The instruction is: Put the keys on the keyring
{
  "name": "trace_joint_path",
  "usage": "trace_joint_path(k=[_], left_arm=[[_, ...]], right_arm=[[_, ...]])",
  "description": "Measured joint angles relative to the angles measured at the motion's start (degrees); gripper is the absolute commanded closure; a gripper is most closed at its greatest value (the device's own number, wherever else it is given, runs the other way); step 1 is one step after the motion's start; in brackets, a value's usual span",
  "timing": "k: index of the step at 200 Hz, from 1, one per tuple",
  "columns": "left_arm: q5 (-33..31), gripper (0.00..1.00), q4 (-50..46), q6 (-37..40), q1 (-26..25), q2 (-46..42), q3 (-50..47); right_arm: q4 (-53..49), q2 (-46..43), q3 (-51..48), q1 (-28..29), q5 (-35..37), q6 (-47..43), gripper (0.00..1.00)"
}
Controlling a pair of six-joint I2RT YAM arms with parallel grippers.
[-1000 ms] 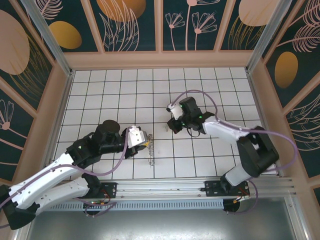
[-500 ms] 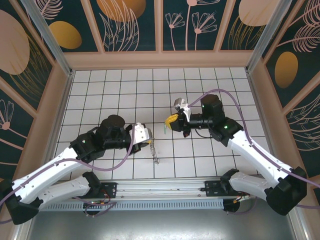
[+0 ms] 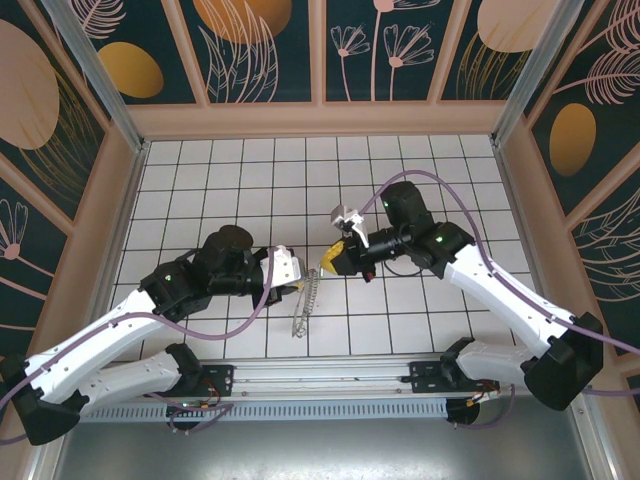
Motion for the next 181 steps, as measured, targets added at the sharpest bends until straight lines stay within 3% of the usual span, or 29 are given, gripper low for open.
trace_joint_path(k=[181], left_arm=[[-2.82,1.00,0.02,2.62,0.00,1.57,0.07]], right_arm=[[-4.31,7.34,3.54,2.78,-2.62,0.76,1.00]])
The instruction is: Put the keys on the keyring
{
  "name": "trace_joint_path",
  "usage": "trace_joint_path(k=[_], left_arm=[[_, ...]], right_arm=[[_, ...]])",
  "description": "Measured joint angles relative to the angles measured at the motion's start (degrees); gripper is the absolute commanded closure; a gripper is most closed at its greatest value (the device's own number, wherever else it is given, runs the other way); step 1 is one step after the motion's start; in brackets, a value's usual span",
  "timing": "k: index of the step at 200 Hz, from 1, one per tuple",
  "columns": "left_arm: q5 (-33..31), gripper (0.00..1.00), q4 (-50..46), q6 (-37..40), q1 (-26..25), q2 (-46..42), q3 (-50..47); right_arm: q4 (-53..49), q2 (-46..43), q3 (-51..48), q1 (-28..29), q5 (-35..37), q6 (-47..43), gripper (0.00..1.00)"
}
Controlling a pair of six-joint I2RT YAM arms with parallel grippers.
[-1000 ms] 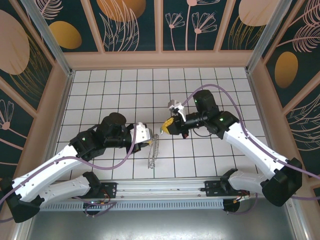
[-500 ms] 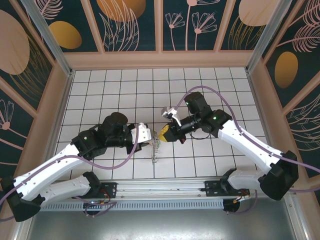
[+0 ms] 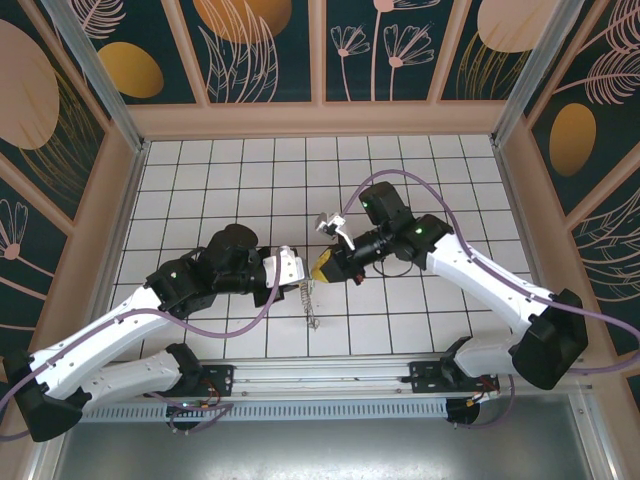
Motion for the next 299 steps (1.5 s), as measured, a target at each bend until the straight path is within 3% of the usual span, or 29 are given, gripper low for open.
trace_joint_path(k=[77,127,219,299], left_arm=[[-1.51,1.00,-0.02,1.03,0.00,0.07,0.09],[-1.36,1.00,-0.04,1.03,0.00,0.07,0.09],[1.95,1.00,-0.33,0.96,0.00,0.07,2.32],[4.94,1.00,-0.37,0.35,0.00,1.25,3.08]], right_arm=[[0.02,1.20,1.03,0.00,0.57,0.15,1.00],[1.33,-5.31,-1.14,-0.02,4.70,-2.40,1.00],[17.40,-14.14,-12.81,-0.02,12.50,-4.11,1.00],[25.14,-14.75,-14.60,-0.02,12.55,-7.80,1.00]])
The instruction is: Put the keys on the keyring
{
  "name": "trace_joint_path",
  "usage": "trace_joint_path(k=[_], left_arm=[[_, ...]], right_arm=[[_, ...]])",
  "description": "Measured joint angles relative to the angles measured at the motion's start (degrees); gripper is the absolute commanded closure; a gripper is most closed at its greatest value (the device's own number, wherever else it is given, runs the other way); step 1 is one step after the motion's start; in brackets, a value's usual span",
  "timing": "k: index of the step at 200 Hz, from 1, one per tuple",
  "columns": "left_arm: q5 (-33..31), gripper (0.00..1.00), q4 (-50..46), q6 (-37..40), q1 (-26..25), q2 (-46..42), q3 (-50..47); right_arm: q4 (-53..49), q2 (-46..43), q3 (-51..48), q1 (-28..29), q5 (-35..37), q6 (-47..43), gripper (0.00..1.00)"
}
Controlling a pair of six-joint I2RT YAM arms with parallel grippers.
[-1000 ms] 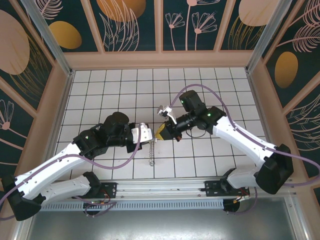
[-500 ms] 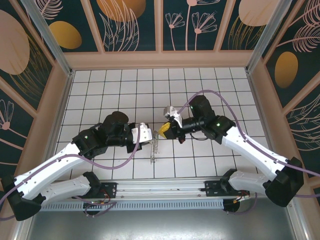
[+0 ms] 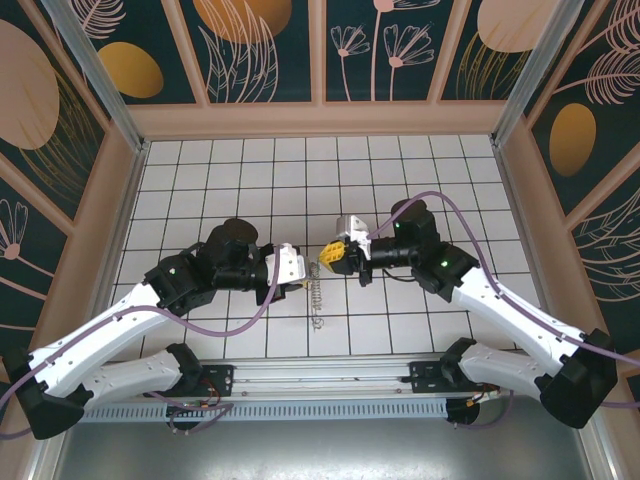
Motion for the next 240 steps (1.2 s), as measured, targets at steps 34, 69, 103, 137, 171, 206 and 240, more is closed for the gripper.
trace_joint_path(k=[34,69,103,137,171,206,240], left_arm=[[0.66,1.00,0.02,-0.48,0.00,0.00,0.00],[0.74,1.00,0.04,-0.68,0.00,0.00,0.28],[0.66,1.00,0.07,-0.70,0.00,-0.07,0.35],[-0.17,1.00,0.09,-0.72,0.00,-0.13,0.35],[-0.57,1.00,0.59,-0.72,0.00,-0.22,0.35],[-0.55,1.00,0.90,-0.94,0.00,-0.24,0.33],[-0.52,1.00,1.05,-1.38,0.00,-0.24,0.33]], right_arm=[[-0.17,0.07,0.00,0.00,-0.52,-1.49,1.00],[-1.68,0.07,0.00,0.00,-1.95,-1.92,1.00],[-4.15,-0.22,0.00,0.00,-3.52,-1.90,1.00],[-4.50,-0.72,0.00,0.00,-4.98,-1.33,1.00],[-4.24,-1.20,-0.24,0.24,-5.16,0.57,1.00],[-2.93,-1.73,-1.51,1.86,-4.46,2.05,1.00],[-0.63,-1.73,-2.78,2.62,-3.08,3.15,1.00]])
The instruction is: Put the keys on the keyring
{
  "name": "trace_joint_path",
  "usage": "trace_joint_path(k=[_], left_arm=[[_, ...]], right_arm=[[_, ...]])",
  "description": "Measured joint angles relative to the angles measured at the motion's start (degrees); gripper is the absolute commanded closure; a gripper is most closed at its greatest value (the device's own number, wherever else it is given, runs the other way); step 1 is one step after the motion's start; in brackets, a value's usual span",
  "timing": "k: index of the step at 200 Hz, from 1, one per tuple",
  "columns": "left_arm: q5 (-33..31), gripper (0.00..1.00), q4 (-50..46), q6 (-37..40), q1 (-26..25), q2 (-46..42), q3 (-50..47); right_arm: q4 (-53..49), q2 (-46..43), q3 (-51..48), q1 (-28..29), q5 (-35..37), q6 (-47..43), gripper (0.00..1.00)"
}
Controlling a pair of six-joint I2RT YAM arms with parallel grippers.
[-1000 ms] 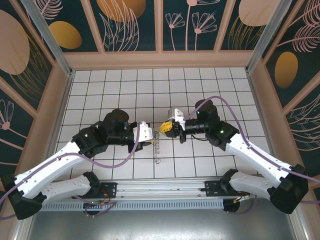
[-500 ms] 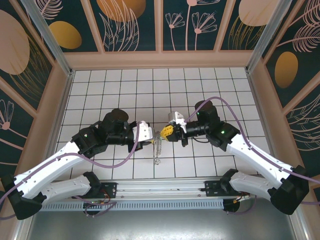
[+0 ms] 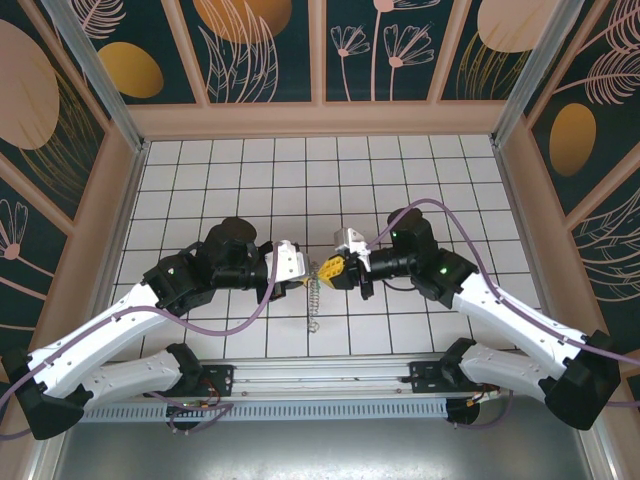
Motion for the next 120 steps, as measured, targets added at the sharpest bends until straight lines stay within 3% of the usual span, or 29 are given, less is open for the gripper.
trace_joint_path(k=[120], left_arm=[[0.00,1.00,0.52,-0.61,0.00,-0.33,0.00]], right_arm=[[4.57,-2.25,-1.49,0.28,2.93,1.70,1.00]])
